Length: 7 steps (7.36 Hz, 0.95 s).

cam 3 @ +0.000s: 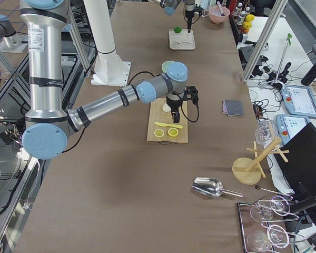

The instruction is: Put spoon and bun in bowl

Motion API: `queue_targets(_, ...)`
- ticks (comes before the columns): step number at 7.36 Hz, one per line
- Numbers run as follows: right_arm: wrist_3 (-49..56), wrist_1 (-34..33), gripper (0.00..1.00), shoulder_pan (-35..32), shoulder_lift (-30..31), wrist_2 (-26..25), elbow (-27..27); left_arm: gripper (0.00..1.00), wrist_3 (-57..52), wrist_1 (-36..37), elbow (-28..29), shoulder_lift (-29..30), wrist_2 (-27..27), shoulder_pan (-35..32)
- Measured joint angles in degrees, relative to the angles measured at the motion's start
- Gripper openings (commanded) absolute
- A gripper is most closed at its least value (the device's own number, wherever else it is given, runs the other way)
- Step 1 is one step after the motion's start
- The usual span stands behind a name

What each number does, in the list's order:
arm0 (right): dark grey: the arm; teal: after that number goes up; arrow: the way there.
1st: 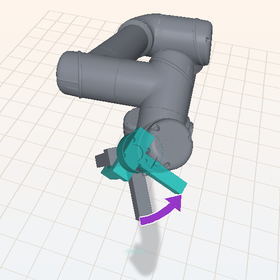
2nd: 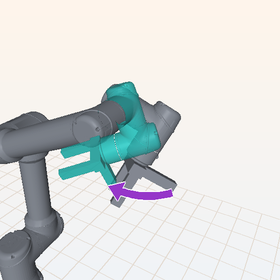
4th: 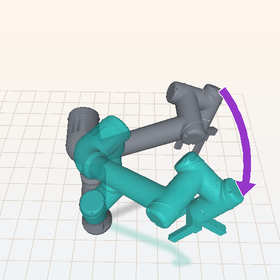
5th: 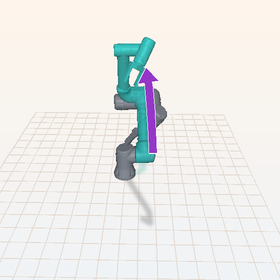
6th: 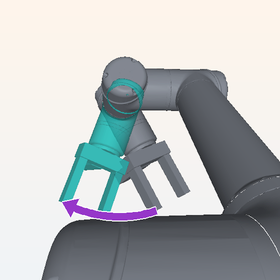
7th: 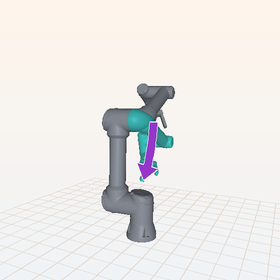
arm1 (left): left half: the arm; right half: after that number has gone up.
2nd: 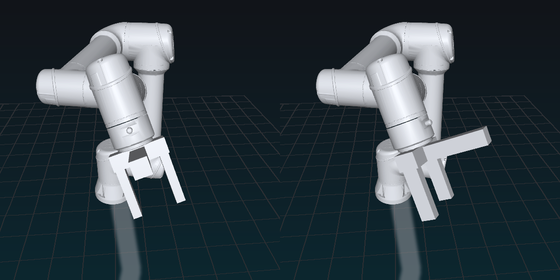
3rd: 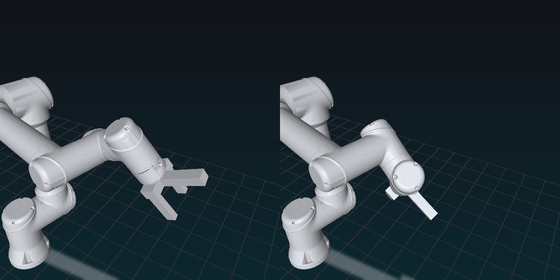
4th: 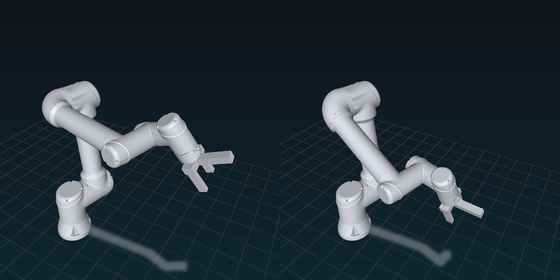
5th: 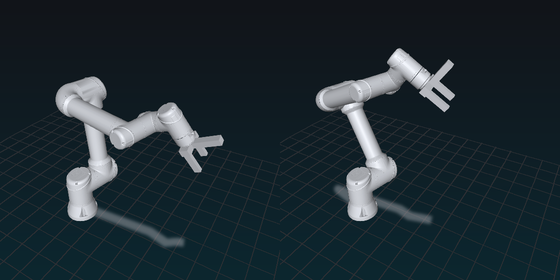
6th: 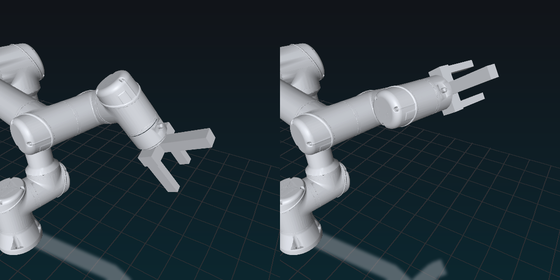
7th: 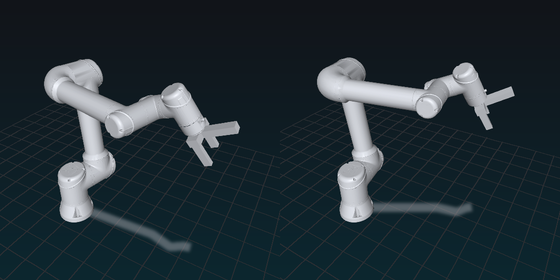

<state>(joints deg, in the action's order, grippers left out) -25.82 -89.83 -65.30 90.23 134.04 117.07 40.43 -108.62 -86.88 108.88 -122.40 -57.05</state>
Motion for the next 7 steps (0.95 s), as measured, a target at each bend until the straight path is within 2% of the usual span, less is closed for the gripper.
queue_targets(3, -5.89, 0.00, 0.96, 5.82, -2.60, -2.65, 0.07, 0.71, 1.89, -0.16, 3.37, 2.53, 0.22, 4.14)
queue_targets(4, -6.97, 0.01, 0.96, 6.49, -3.08, -3.00, 0.04, 0.63, 1.95, -0.16, 3.71, 2.44, 0.21, 5.14)
queue_targets(6, -8.36, 0.00, 0.96, 6.90, -3.38, -3.15, 0.04, 0.34, 1.77, -0.09, 4.03, 1.93, 0.17, 5.79)
queue_targets(7, -8.60, 0.01, 0.96, 6.97, -3.43, -3.15, 0.07, 0.01, 1.78, -0.05, 4.12, 1.78, 0.13, 5.88)
